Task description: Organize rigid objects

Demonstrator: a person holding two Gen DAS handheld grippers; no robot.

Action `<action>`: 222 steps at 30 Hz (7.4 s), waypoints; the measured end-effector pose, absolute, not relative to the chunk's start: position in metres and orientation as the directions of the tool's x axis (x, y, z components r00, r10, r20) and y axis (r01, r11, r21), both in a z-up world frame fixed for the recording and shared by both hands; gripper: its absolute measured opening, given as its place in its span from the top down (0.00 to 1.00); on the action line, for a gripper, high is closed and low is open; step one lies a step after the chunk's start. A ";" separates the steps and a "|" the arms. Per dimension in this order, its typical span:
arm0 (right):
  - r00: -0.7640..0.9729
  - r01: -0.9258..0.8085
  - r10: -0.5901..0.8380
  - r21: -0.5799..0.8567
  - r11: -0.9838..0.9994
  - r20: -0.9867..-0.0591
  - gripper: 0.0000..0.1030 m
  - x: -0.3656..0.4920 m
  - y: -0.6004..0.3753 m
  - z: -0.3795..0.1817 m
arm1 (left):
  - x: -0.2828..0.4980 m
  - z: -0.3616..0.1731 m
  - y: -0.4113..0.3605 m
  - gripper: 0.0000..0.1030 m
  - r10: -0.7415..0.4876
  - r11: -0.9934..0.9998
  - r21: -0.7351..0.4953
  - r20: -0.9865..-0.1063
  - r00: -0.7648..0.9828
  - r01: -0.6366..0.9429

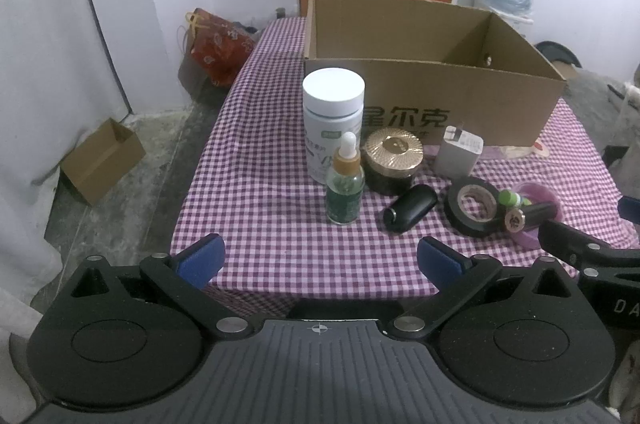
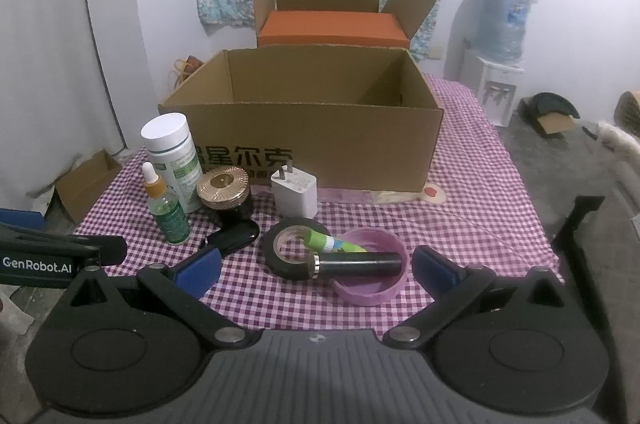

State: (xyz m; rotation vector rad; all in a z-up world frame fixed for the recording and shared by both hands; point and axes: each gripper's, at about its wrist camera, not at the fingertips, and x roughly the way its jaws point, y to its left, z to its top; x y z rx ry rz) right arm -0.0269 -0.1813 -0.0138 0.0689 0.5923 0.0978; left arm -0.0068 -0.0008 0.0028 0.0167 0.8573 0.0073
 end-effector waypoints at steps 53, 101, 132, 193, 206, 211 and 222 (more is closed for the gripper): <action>0.800 0.009 0.315 0.535 0.845 -0.511 0.23 -0.003 -0.275 -0.050 | 0.012 -0.014 -0.085 0.10 -0.267 0.918 0.009 -0.727 0.633 0.397; 0.630 0.171 0.516 0.752 0.636 -0.580 0.70 0.080 -0.294 -0.110 | 0.058 -0.053 -0.154 0.79 -0.410 0.777 -0.073 -0.812 0.415 0.625; 0.670 -0.236 0.645 0.718 0.655 -0.368 0.76 0.122 -0.242 0.050 | 0.083 0.075 -0.076 0.79 -0.363 0.899 -0.044 -0.634 0.683 0.437; 0.401 -0.411 0.763 0.645 0.644 -0.507 0.51 0.252 -0.171 0.089 | 0.122 0.068 0.097 0.68 -0.126 0.982 -0.185 -0.761 0.636 -0.026; 0.232 -0.700 0.681 0.367 0.613 -0.695 0.50 0.204 -0.043 0.127 | 0.073 -0.005 0.133 0.67 -0.284 0.885 -0.447 -0.742 0.608 -0.131; 0.210 -0.729 0.649 0.325 0.602 -0.731 0.44 0.203 -0.007 0.114 | 0.071 -0.023 0.136 0.65 -0.270 0.892 -0.433 -0.743 0.613 -0.132; 0.153 -0.791 0.438 0.156 0.591 -0.886 0.44 0.223 0.099 0.043 | 0.080 -0.055 0.164 0.64 -0.318 0.839 -0.519 -0.712 0.625 -0.163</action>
